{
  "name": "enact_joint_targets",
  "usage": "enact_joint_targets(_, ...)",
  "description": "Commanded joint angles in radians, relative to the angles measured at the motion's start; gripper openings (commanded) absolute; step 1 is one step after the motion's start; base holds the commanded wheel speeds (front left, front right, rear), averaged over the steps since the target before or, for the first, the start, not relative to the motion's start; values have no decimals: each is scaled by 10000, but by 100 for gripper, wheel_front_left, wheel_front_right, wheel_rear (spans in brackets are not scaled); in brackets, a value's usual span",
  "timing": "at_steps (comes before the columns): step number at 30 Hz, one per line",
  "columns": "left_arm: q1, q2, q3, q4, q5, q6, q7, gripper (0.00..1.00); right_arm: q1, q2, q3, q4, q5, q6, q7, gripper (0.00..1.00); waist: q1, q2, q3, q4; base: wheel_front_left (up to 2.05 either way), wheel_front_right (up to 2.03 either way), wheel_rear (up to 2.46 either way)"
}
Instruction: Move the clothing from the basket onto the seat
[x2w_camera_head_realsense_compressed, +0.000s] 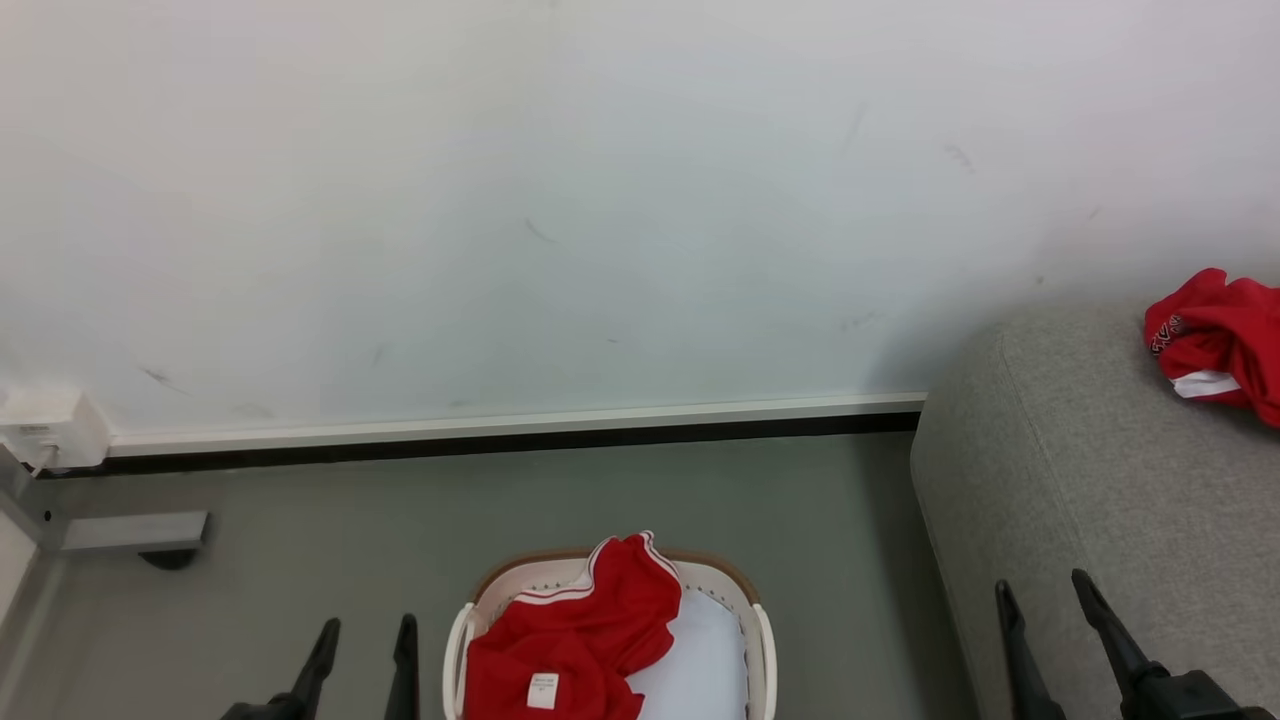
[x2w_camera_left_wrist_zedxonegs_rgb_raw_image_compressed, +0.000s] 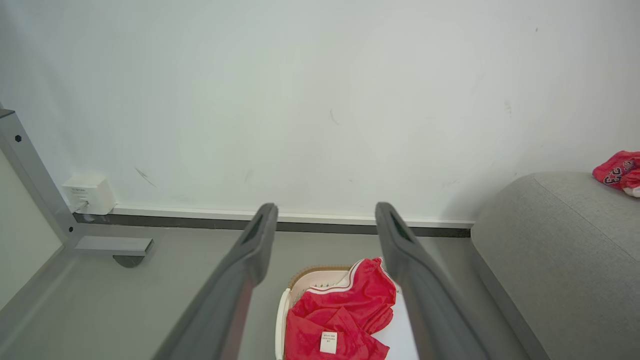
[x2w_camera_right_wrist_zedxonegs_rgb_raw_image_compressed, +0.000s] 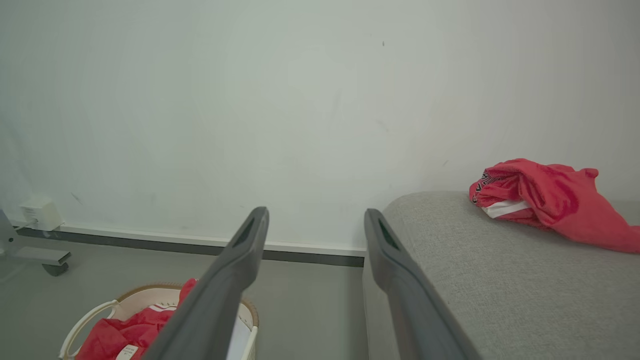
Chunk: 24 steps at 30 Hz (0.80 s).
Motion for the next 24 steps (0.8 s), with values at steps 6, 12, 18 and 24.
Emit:
enact_joint_targets(6, 166, -215, 317, 115, 289, -278, -1, 100, 107, -29, 131, 286, 59, -25, 6, 100, 2, 0, -111, 86, 0, 0, 0)
enact_joint_targets(12, 220, -327, 497, 129, 394, -435, -2, 100, 22, -28, 191, 381, 88, -25, 8, 100, 2, 0, -118, 122, 0, 0, 0)
enact_joint_targets(18, 214, -370, 579, 146, 460, -530, -2, 100, -19, -28, 246, 395, 104, -25, 6, 100, 2, 0, -49, 101, 0, 0, 0)
enact_joint_targets(24, 153, -394, 519, 167, 458, -615, -2, 100, -111, -26, 225, 230, 39, -25, 6, 100, 2, 0, 143, 11, 0, 0, 0)
